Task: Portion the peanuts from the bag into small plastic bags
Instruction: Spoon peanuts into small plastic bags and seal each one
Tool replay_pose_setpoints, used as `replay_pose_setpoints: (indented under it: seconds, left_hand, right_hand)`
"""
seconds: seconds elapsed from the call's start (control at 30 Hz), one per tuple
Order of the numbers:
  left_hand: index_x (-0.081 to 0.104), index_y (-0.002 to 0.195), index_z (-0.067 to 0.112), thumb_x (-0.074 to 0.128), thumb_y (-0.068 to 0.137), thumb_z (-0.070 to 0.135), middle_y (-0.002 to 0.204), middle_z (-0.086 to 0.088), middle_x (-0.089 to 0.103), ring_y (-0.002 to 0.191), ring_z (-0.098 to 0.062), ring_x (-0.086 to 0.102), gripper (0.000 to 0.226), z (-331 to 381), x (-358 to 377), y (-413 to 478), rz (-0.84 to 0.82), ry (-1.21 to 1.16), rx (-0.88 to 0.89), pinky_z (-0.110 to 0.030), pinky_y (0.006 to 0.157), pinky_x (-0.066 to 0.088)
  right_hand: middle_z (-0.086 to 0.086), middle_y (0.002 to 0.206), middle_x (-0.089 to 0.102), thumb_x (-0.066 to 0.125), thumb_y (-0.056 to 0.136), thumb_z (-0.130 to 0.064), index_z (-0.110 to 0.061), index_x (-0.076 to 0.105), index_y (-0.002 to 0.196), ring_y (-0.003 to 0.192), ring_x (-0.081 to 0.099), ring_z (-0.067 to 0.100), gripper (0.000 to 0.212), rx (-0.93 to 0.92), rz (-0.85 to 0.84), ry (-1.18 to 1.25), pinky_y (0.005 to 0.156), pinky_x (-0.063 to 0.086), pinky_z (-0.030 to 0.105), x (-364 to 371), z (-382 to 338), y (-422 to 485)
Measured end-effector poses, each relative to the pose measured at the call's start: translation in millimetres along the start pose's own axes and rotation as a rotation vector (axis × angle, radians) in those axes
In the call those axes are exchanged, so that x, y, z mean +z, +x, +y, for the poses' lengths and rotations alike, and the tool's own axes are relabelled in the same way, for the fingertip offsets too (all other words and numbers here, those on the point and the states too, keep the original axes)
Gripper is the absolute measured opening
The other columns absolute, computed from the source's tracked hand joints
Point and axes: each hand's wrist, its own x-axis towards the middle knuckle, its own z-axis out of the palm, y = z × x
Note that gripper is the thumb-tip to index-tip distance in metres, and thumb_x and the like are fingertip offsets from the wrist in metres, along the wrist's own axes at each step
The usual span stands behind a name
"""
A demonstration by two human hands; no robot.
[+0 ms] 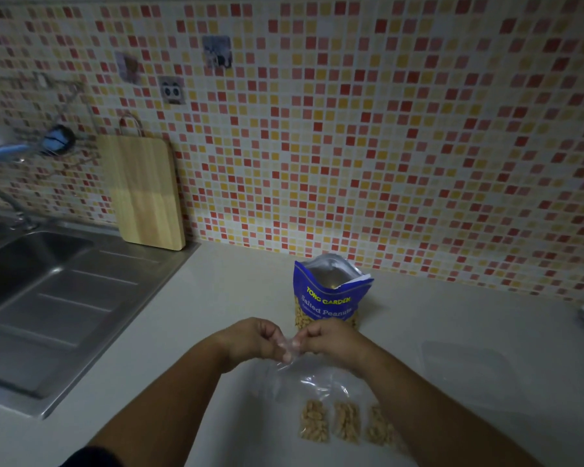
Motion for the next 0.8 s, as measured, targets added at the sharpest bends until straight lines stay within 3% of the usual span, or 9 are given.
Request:
replay_pose_setpoints:
  seconds: [0.1, 0.2, 0.3, 0.4, 0.53, 0.67, 0.8]
  left_hand:
    - [0.068, 0.073, 0.013, 0.081, 0.061, 0.008, 0.072, -0.001, 0.068, 0.074, -0.015, 0.061, 0.018, 7.0, -2.2, 0.4, -0.041, 0.026, -0.001, -0.025, 0.077, 0.050]
    - [0.070, 0.093, 0.008, 0.083, 0.057, 0.012, 0.091, -0.008, 0.071, 0.086, -0.019, 0.063, 0.039, 11.2, -2.6, 2.1, 0.001, 0.033, 0.025, -0.029, 0.086, 0.051]
    - [0.060, 0.121, 0.021, 0.087, 0.061, 0.027, 0.118, 0.007, 0.062, 0.107, -0.007, 0.051, 0.066, 13.5, -2.0, 3.3, 0.203, 0.426, 0.199, -0.006, 0.086, 0.039]
    - [0.044, 0.135, 0.033, 0.080, 0.059, 0.052, 0.124, 0.025, 0.044, 0.116, 0.000, 0.030, 0.085, 16.7, 3.7, 1.6, 0.342, 0.781, 0.376, -0.014, 0.094, 0.027]
    - [0.057, 0.120, 0.032, 0.065, 0.060, 0.064, 0.118, 0.018, 0.059, 0.112, -0.002, 0.044, 0.069, 18.6, 6.3, 4.1, 0.489, 0.715, 0.471, -0.023, 0.096, 0.041]
    - [0.053, 0.124, 0.033, 0.076, 0.064, 0.052, 0.119, 0.019, 0.055, 0.113, 0.001, 0.042, 0.068, 18.1, 8.1, 5.0, 0.506, 0.701, 0.482, -0.021, 0.094, 0.041]
    - [0.061, 0.113, 0.031, 0.077, 0.065, 0.048, 0.111, 0.017, 0.062, 0.106, -0.001, 0.048, 0.053, 20.0, 10.4, 6.0, 0.590, 0.661, 0.548, -0.022, 0.090, 0.044]
  right_hand:
    - [-0.013, 0.065, 0.064, 0.069, 0.080, -0.013, -0.023, 0.071, 0.076, 0.061, 0.056, -0.010, 0.011, 0.015, -0.041, -0.136, 0.063, 0.043, 0.006, -7.3, -6.1, 0.1]
    - [-0.008, 0.063, 0.060, 0.064, 0.079, -0.011, -0.024, 0.064, 0.062, 0.061, 0.053, 0.002, 0.021, 0.052, 0.023, -0.199, 0.063, 0.043, 0.017, -9.0, -8.1, 3.7]
    - [0.002, 0.057, 0.055, 0.061, 0.073, -0.011, -0.018, 0.059, 0.050, 0.056, 0.048, 0.014, 0.024, 0.119, 0.161, -0.141, 0.058, 0.039, 0.024, -10.0, -9.8, 9.1]
    - [0.000, 0.049, 0.052, 0.058, 0.073, -0.012, -0.015, 0.060, 0.052, 0.047, 0.041, 0.013, 0.021, 0.204, 0.206, -0.022, 0.044, 0.032, 0.020, -11.8, -17.6, 10.9]
    - [-0.003, 0.044, 0.049, 0.057, 0.069, -0.017, -0.015, 0.057, 0.048, 0.044, 0.040, 0.011, 0.021, 0.237, 0.186, -0.011, 0.045, 0.033, 0.022, -11.9, -28.7, 11.7]
    - [0.001, 0.045, 0.050, 0.056, 0.062, -0.017, -0.014, 0.056, 0.045, 0.046, 0.043, 0.015, 0.017, 0.238, 0.219, 0.012, 0.055, 0.038, 0.029, -9.4, -35.1, 12.2]
    - [0.004, 0.055, 0.053, 0.055, 0.068, -0.018, -0.016, 0.057, 0.049, 0.054, 0.049, 0.017, 0.019, 0.220, 0.208, 0.033, 0.061, 0.041, 0.030, -7.6, -42.3, 11.3]
